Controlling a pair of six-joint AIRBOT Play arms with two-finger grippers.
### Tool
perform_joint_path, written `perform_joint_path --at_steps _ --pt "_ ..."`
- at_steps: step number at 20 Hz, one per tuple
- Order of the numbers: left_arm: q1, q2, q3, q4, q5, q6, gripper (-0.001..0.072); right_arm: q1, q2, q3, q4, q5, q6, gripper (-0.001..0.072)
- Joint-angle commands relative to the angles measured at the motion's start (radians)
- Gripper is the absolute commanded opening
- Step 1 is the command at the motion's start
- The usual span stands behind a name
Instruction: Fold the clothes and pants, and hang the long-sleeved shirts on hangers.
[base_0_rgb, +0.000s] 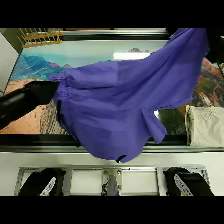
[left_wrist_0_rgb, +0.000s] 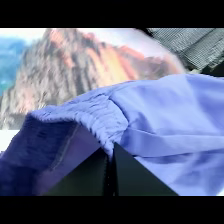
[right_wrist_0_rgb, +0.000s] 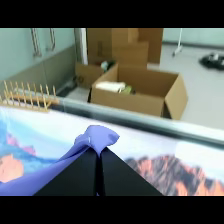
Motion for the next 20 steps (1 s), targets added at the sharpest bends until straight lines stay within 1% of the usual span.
perform_joint_path --at_steps 1,4,5,6,7,8,10,12,13,14,15,17,20 --pt "0.05 -0.187 -0.085 0.014 0.129 -0.019 0.0011 0.002 -0.205 0.001 -0.002 -0.021 0.022 0.0002" --pt "0.082 -0.449 -0.056 0.013 0.255 0.023 0.0012 0.0 -0.423 0.002 -0.001 -0.12 0.022 0.0004" --pt "0.097 -0.536 -0.019 0.011 0.269 0.023 0.0014 -0.002 -0.48 0.004 0.0 -0.15 0.022 0.0059" --pt "0.123 -0.623 0.04 0.003 0.257 0.023 0.0238 -0.008 -0.521 0.009 -0.001 -0.158 0.022 0.0318" --pt "0.148 -0.69 0.101 0.003 0.234 0.023 0.0574 -0.017 -0.541 0.01 0.006 -0.157 0.022 0.0539" --pt "0.179 -0.742 0.163 0.005 0.193 0.023 0.0669 -0.032 -0.544 0.01 0.005 -0.137 0.022 0.056" --pt "0.246 -0.791 0.228 0.009 0.104 0.028 0.0669 -0.085 -0.523 0.009 -0.002 -0.022 0.022 0.0546" --pt "0.307 -0.796 0.211 0.026 0.025 0.071 0.0669 -0.15 -0.51 -0.005 -0.026 0.161 0.021 0.0444" --pt "0.33 -0.793 0.174 0.042 -0.002 0.08 0.0669 -0.184 -0.507 -0.037 -0.029 0.254 0.018 0.0443" --pt "0.35 -0.796 0.125 0.041 -0.027 0.087 0.0669 -0.208 -0.505 -0.082 -0.029 0.316 0.018 0.0443" --pt "0.369 -0.797 0.07 0.038 -0.032 0.087 0.0669 -0.225 -0.504 -0.135 -0.029 0.36 0.019 0.0443" --pt "0.377 -0.797 -0.038 0.016 0.007 0.088 0.0669 -0.239 -0.502 -0.253 -0.029 0.4 0.019 0.0443" --pt "0.352 -0.799 -0.124 -0.105 0.132 0.149 0.0668 -0.24 -0.5 -0.387 -0.028 0.4 0.022 0.0442"
